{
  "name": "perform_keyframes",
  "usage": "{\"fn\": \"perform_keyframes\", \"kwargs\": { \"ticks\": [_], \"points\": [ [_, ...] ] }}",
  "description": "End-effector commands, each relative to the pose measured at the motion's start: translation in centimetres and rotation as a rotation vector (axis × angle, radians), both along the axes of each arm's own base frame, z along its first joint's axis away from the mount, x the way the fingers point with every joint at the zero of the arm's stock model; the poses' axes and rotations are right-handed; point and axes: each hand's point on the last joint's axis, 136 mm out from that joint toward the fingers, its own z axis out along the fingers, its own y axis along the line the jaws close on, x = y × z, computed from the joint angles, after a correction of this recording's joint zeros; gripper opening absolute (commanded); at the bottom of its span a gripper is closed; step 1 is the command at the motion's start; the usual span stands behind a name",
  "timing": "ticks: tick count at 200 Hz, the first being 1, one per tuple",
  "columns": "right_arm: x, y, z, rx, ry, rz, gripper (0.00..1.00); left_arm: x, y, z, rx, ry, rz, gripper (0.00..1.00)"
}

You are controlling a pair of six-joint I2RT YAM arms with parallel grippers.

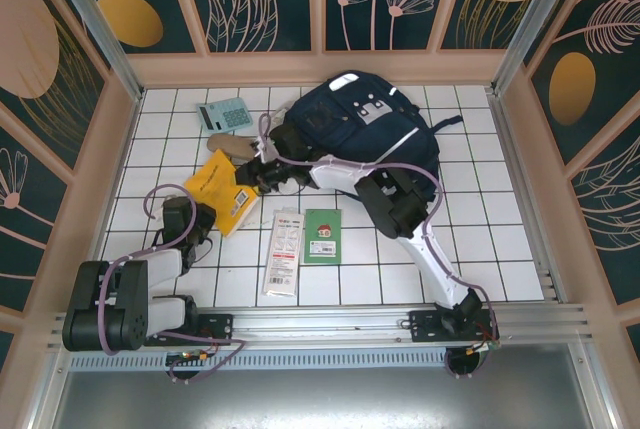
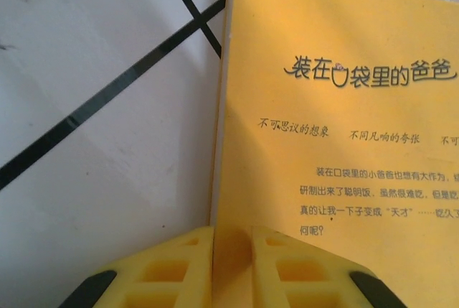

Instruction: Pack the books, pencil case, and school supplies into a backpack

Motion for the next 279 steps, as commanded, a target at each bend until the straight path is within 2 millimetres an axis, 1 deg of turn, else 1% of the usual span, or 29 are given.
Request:
{"fn": "perform_keyframes", "kwargs": {
  "ticks": [1,7,21,41,71,92,124,173,182,202,215,233,238,243,263,279],
  "points": [
    [-6.0,2.3,0.0,-0.005,0.060,0.145,0.39,-3.6,-1.9,-3.6,-0.058,0.174,-0.080,0.19],
    [-6.0,2.4,-0.1,-0.005,0.063,0.144,0.39,-3.7,-1.9,-3.6,-0.057,0.174,-0.079,0.19],
    [-5.7,2.2,-0.2,-0.007,0.062,0.130,0.34,-3.7,-1.9,-3.6,-0.053,0.174,-0.081,0.19],
    [-5.1,1.9,0.0,-0.025,0.018,0.116,0.33,-3.7,-1.8,-3.5,-0.048,0.171,-0.081,0.20],
    [-3.9,1.1,0.3,-0.051,-0.036,0.105,0.38,-3.6,-1.8,-3.5,-0.045,0.173,-0.079,0.20],
    [-3.1,0.3,0.0,-0.067,-0.049,0.091,0.40,-3.6,-1.8,-3.5,-0.045,0.172,-0.083,0.20],
    [-2.5,-0.4,-0.3,-0.087,-0.069,0.078,0.44,-3.6,-1.8,-3.5,-0.044,0.172,-0.085,0.20],
    [-1.5,-1.3,0.4,-0.081,-0.092,0.051,0.47,-3.5,-1.8,-3.5,-0.041,0.172,-0.086,0.20],
    [-1.4,-1.4,0.6,-0.079,-0.096,0.051,0.45,-3.5,-1.8,-3.5,-0.041,0.172,-0.087,0.20],
    [-1.4,-1.6,0.7,-0.078,-0.101,0.051,0.37,-3.5,-1.8,-3.4,-0.040,0.172,-0.087,0.20],
    [-1.5,-1.7,0.9,-0.069,-0.104,0.054,0.20,-3.5,-1.8,-3.4,-0.040,0.173,-0.088,0.20],
    [-1.7,-1.6,1.4,-0.044,-0.110,0.065,0.05,-3.5,-1.7,-3.4,-0.035,0.176,-0.087,0.20],
    [-1.8,-1.6,1.6,-0.037,-0.112,0.068,0.03,-3.5,-1.7,-3.3,-0.034,0.177,-0.089,0.23],
    [-1.9,-1.7,1.8,-0.033,-0.114,0.067,0.00,-3.4,-1.7,-3.2,-0.032,0.175,-0.092,0.27],
    [-2.1,-1.9,3.2,0.003,-0.154,0.067,0.00,-2.9,-1.6,-1.9,-0.021,0.151,-0.093,0.40],
    [-2.1,-2.3,4.8,0.027,-0.192,0.058,0.00,-2.3,-1.3,-0.2,0.003,0.115,-0.088,0.46]
  ]
}}
